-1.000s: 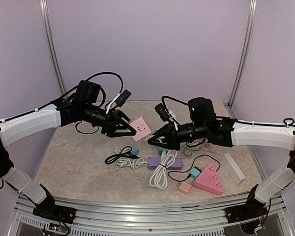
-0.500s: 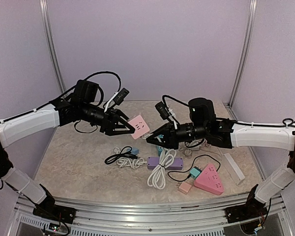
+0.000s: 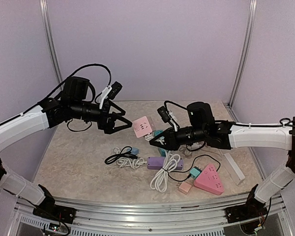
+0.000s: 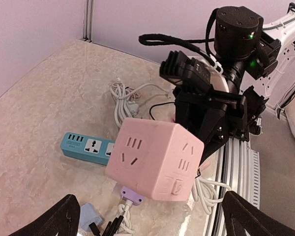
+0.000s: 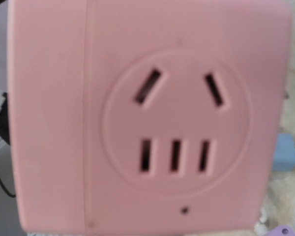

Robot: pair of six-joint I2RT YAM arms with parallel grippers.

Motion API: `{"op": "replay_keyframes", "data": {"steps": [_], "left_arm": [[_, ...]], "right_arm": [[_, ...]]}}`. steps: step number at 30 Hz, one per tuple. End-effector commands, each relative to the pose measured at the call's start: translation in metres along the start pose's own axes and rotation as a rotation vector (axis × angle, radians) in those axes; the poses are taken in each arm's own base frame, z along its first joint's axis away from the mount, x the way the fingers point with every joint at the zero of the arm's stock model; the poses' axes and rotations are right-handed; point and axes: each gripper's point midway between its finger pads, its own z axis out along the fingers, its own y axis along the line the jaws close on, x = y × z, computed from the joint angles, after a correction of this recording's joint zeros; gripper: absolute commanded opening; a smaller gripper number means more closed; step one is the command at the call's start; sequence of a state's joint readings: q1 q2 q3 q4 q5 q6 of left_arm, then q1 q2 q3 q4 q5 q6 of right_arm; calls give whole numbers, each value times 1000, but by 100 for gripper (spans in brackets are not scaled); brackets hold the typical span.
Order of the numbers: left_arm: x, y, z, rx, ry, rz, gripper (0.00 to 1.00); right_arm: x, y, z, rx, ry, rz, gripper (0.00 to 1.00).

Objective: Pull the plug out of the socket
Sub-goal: Remove the plug from the socket.

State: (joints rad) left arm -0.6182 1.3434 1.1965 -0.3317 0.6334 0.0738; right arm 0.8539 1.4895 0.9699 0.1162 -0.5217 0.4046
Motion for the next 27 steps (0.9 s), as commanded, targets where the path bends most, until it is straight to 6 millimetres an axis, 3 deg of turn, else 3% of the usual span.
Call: {"op": "replay_keyframes", "data": {"steps": [1, 16, 21, 27], "left_arm": [[28, -5, 20, -80, 119, 85, 99], [64, 17, 46, -316, 279, 162, 99], [65, 16, 48, -319, 278, 165, 99], [59, 11, 46, -307, 247, 173, 87]], "right_arm": [[-15, -9, 9, 33, -14, 38, 0], [-2, -8, 47, 73, 74, 64, 0], [1, -3, 54, 61, 86, 56, 0], [-1, -2, 58, 54, 87, 56, 0]]}}
